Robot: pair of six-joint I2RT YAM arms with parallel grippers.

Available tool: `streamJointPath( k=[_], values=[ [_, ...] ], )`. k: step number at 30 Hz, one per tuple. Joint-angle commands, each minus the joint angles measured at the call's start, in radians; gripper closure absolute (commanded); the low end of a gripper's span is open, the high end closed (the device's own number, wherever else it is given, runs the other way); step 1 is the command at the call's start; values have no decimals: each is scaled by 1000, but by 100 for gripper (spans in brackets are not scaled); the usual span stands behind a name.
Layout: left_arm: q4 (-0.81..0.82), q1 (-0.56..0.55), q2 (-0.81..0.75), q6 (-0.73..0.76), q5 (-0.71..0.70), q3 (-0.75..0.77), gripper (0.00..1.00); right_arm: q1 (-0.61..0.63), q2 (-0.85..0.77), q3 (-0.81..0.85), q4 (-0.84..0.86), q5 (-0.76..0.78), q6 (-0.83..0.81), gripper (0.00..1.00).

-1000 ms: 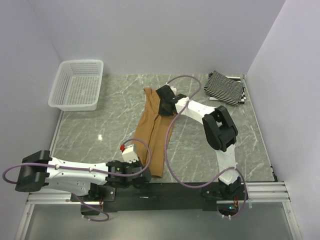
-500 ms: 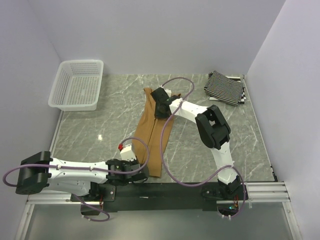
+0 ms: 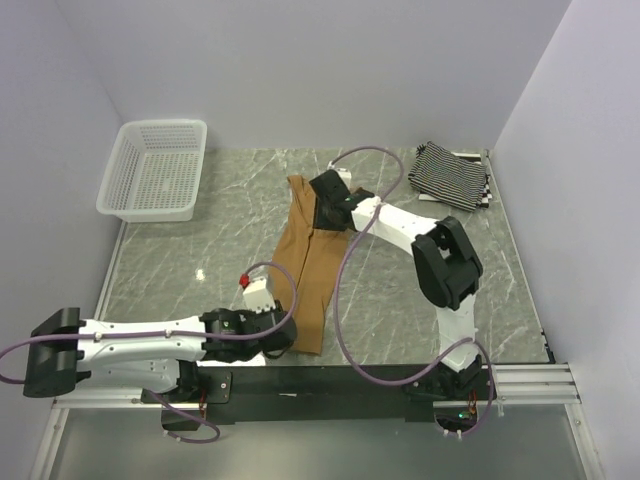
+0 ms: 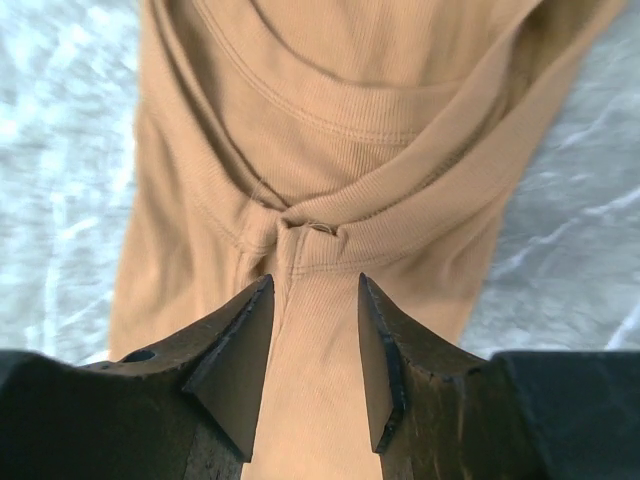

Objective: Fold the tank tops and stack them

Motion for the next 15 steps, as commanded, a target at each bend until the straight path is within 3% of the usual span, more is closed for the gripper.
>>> streamJointPath(
  k=[1,5,10,15],
  values=[
    [-6,38,-37,101,-24,93,67,-14,-115,-25,30,63,14,54],
    [-46,211,-49,172,-9,119,69,-10,-167,-116,34,28,37,55],
    [-23,378,-66,297,29,102,60,1,-280,-356,128,8,82,55],
    [59,440,-57,345,123,32,60,-31,-186,-317,126,1,56,55]
  ],
)
